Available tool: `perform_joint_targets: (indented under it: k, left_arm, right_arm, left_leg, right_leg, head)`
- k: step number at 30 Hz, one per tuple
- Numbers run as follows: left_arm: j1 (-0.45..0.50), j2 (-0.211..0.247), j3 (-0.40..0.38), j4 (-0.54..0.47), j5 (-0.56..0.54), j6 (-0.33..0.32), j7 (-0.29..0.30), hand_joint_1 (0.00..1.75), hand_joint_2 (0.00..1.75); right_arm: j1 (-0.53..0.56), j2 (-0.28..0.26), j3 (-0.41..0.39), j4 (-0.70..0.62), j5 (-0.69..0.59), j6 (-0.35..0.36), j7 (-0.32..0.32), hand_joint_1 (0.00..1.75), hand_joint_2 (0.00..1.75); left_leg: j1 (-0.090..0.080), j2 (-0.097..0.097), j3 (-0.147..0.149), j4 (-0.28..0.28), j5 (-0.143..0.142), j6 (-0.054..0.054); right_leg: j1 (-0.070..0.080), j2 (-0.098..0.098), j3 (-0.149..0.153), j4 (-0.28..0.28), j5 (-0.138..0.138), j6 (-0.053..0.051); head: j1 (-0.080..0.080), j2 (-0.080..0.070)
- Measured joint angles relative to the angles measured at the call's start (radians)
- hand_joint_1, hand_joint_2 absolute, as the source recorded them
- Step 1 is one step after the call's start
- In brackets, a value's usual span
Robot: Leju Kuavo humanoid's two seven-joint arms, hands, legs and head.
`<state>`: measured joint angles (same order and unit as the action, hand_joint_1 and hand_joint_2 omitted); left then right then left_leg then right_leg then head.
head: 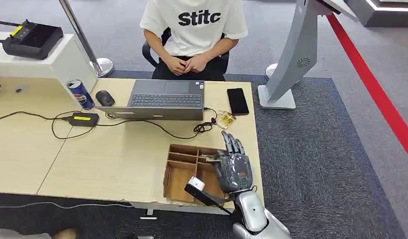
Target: Pass the card to the sensor for recognition and then transmit it.
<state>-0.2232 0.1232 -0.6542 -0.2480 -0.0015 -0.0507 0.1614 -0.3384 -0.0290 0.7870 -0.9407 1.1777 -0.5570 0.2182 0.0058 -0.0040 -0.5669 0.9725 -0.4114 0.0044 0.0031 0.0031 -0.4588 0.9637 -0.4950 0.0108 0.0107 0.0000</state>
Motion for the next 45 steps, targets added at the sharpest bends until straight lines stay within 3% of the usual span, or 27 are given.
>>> perform_joint_targets:
  k: [10,21,26,31,45]
  left_arm:
    - [0.008,0.000,0.001,0.000,-0.002,0.004,-0.003,0.00,1.75]
    - [0.030,0.000,0.006,0.000,0.014,0.014,-0.013,0.00,1.75]
    - [0.061,0.004,0.011,0.001,0.023,0.022,-0.036,0.00,1.75]
    - [0.068,0.005,0.023,0.002,0.028,0.029,-0.030,0.00,1.75]
    - [0.068,0.002,0.031,0.002,0.029,0.033,-0.030,0.00,1.75]
  right_arm:
    - [0.009,-0.001,-0.002,-0.008,-0.029,-0.026,-0.024,1.75,1.75]
    - [0.054,-0.027,-0.026,-0.126,-0.029,-0.062,0.007,1.75,1.75]
    - [0.111,-0.103,-0.107,-0.287,0.008,-0.059,0.098,1.75,1.75]
    - [0.176,-0.169,-0.202,-0.427,0.025,-0.042,0.100,1.75,1.75]
    - [0.202,-0.192,-0.265,-0.558,0.043,-0.026,0.072,1.75,1.75]
  left_leg:
    - [0.000,0.000,0.000,0.000,0.000,0.000]
    - [0.000,0.000,0.000,0.000,0.000,0.000]
    - [0.000,0.000,0.000,0.000,-0.001,0.001]
    - [-0.002,0.000,0.000,0.000,-0.001,0.001]
    - [-0.002,0.000,-0.001,0.000,-0.001,0.001]
  right_leg:
    - [0.000,0.000,0.000,0.000,0.000,0.000]
    - [0.000,0.000,0.000,0.000,0.000,0.000]
    - [-0.002,0.001,-0.001,-0.001,0.000,0.000]
    - [-0.002,0.001,-0.001,-0.001,0.000,0.001]
    - [-0.002,0.000,-0.001,-0.001,-0.001,0.001]
  head:
    - [0.000,0.000]
    - [0.000,0.000]
    - [0.000,0.000]
    - [0.000,0.000]
    - [0.000,0.000]
